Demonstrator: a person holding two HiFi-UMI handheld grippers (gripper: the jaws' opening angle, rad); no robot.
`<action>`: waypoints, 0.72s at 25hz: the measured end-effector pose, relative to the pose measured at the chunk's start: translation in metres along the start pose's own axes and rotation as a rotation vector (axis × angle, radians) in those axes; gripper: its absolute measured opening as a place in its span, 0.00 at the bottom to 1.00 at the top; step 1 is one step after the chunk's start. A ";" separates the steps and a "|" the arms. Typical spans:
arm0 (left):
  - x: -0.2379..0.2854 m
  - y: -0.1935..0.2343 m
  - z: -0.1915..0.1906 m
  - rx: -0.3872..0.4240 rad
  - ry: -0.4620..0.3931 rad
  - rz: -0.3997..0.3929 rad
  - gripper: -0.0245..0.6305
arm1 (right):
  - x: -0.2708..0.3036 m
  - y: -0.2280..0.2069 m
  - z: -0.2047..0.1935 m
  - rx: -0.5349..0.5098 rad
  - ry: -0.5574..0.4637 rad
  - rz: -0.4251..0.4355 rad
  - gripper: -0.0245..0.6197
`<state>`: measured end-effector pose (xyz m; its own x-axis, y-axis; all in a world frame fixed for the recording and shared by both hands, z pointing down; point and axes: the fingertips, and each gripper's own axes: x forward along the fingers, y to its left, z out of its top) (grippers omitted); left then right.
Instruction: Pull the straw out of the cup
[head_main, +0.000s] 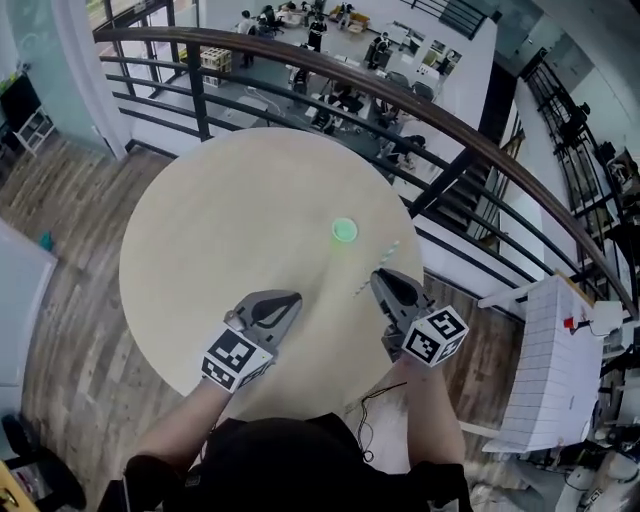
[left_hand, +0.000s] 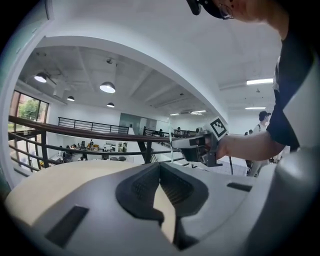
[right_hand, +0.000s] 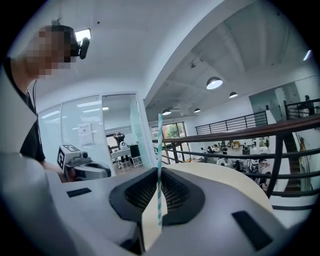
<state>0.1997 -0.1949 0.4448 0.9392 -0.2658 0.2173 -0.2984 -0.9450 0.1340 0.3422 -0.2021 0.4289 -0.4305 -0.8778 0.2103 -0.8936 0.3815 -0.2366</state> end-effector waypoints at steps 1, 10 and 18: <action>-0.006 -0.010 0.000 0.006 -0.003 -0.012 0.05 | -0.016 0.010 -0.004 0.006 -0.011 -0.013 0.10; -0.034 -0.061 0.014 0.036 -0.017 0.023 0.05 | -0.123 0.064 -0.006 0.052 -0.128 -0.049 0.10; -0.036 -0.118 0.024 0.006 -0.026 0.073 0.05 | -0.197 0.095 -0.001 0.051 -0.202 0.003 0.10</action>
<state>0.2051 -0.0784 0.3976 0.9190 -0.3393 0.2010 -0.3658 -0.9238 0.1129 0.3422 0.0069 0.3662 -0.3939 -0.9190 0.0167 -0.8828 0.3732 -0.2853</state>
